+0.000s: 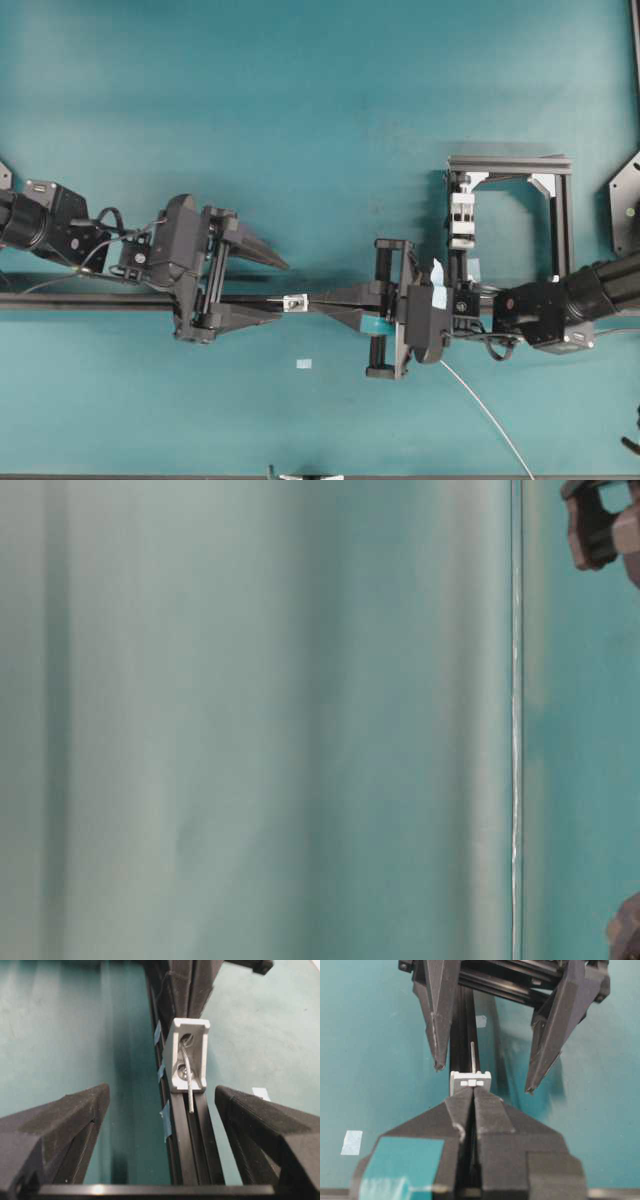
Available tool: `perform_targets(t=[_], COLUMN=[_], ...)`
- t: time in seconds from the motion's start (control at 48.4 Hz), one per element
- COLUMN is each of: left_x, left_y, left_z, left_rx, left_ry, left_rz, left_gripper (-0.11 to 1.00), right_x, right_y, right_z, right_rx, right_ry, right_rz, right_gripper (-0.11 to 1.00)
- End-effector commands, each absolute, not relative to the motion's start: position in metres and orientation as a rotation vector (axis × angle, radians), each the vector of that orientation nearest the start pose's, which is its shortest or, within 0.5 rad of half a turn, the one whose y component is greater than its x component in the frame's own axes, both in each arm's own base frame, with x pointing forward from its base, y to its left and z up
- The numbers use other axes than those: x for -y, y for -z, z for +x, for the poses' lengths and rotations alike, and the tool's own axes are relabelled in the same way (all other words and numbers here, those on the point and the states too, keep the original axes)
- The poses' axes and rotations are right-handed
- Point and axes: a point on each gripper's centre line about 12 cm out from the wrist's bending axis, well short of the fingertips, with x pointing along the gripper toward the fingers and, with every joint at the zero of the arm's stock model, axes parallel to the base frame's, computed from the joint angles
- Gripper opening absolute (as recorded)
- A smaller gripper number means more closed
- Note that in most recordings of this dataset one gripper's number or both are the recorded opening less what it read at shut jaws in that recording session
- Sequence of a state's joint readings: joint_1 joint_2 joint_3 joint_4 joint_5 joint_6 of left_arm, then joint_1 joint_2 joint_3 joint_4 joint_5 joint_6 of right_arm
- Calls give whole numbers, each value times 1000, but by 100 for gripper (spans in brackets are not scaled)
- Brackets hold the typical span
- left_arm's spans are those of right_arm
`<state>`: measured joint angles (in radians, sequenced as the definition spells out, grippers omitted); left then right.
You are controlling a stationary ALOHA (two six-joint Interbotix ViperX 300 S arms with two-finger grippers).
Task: Insert the wire through the hole in the metal fitting marked with a red label. (retake)
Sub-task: 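Close the left gripper on the wire tip emerging past the bracket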
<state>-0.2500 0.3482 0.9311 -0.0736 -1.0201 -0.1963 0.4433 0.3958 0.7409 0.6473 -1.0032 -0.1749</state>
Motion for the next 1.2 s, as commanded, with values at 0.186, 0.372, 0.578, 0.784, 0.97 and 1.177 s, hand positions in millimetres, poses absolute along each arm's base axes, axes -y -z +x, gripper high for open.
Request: perform_targets(t=[0.186,0.372,0.578,0.784,0.97,1.177], left_x=[84,84,84,86,86,87], left_y=[-95,-95,-94,-95,-92,-96], left_z=[351,353,353,352,352,351], left_rx=[-224,-224,-228,-226,-260,-256], left_ry=[168,166,167,172,166,174], left_rz=[-209,-209,-209,-211,-215,-215], left_gripper=[77,77,73,27,-5,-10], right_x=[-115,-116,-115,-115,-116,-115], right_y=[-96,-95,-95,-95,-96,-96], right_z=[390,389,390,389,389,390], right_rx=[-166,-168,-168,-169,-166,-166], right_ry=[113,111,113,113,111,113], right_rz=[111,110,110,110,112,113], right_gripper=[3,3,3,3,3,3])
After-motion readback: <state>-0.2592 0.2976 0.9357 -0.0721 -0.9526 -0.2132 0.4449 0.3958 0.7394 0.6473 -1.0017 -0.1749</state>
